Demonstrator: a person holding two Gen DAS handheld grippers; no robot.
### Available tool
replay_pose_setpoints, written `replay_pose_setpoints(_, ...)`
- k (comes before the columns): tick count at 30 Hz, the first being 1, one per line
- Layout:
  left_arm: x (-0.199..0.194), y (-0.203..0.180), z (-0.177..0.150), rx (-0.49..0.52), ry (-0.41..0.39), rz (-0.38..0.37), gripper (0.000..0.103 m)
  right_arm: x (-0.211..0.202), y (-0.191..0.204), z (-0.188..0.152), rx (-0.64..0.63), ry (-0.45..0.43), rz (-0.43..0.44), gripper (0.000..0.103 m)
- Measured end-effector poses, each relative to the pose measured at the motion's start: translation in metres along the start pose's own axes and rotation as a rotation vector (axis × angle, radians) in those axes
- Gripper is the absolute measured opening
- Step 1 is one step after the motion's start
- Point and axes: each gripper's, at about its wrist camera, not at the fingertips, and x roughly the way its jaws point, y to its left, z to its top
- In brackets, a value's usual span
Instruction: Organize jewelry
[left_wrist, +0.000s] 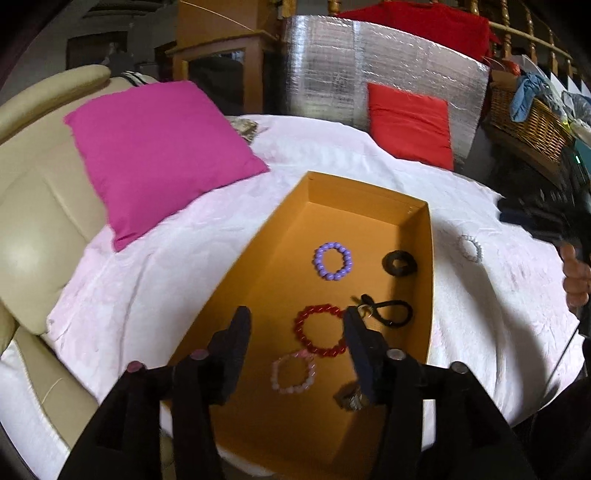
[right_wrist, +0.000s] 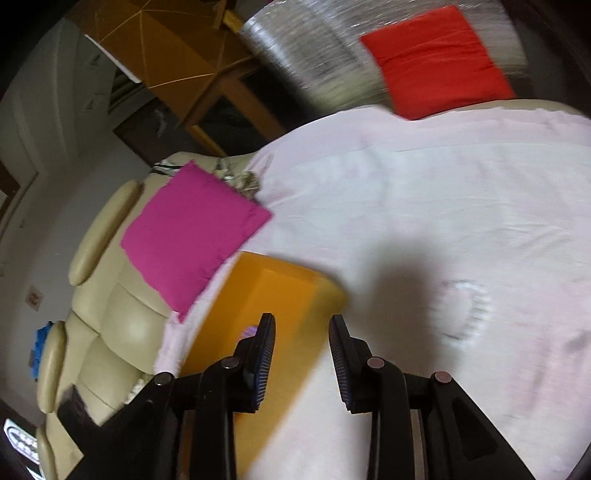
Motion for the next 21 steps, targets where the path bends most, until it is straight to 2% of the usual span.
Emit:
replay_pose_setpoints(1, -0.005, 0.000, -0.003, -0.003, -0.006, 0.006, 0.068, -0.009, -0.009, -0.006, 0.003, -0.006, -0.019, 0.033)
replay_pose_setpoints(5, -0.023, -0.014, -0.015, -0.011, -0.022, 0.000, 0.069, -0.036, -0.040, -0.024, 0.038, -0.016, -0.049, 0.033)
replay_pose_setpoints(9, -0.031, -0.061, -0.020, 0.011, -0.022, -0.095, 0.071, -0.055, -0.059, -0.041, 0.078, -0.025, -0.059, 0.033)
replay_pose_setpoints(12, -0.041, -0.111, -0.025, 0.078, -0.037, -0.185, 0.072, -0.073, -0.066, -0.051, 0.101, -0.043, -0.088, 0.056)
replay_pose_setpoints(17, -0.055, -0.165, -0.039, 0.159, -0.032, -0.276, 0.074, -0.102, -0.064, -0.063, 0.066, -0.064, -0.139, 0.057)
replay_pose_setpoints(21, -0.064, -0.186, -0.048, 0.240, -0.047, -0.280, 0.075, -0.123, -0.060, -0.070, 0.039, -0.081, -0.155, 0.057)
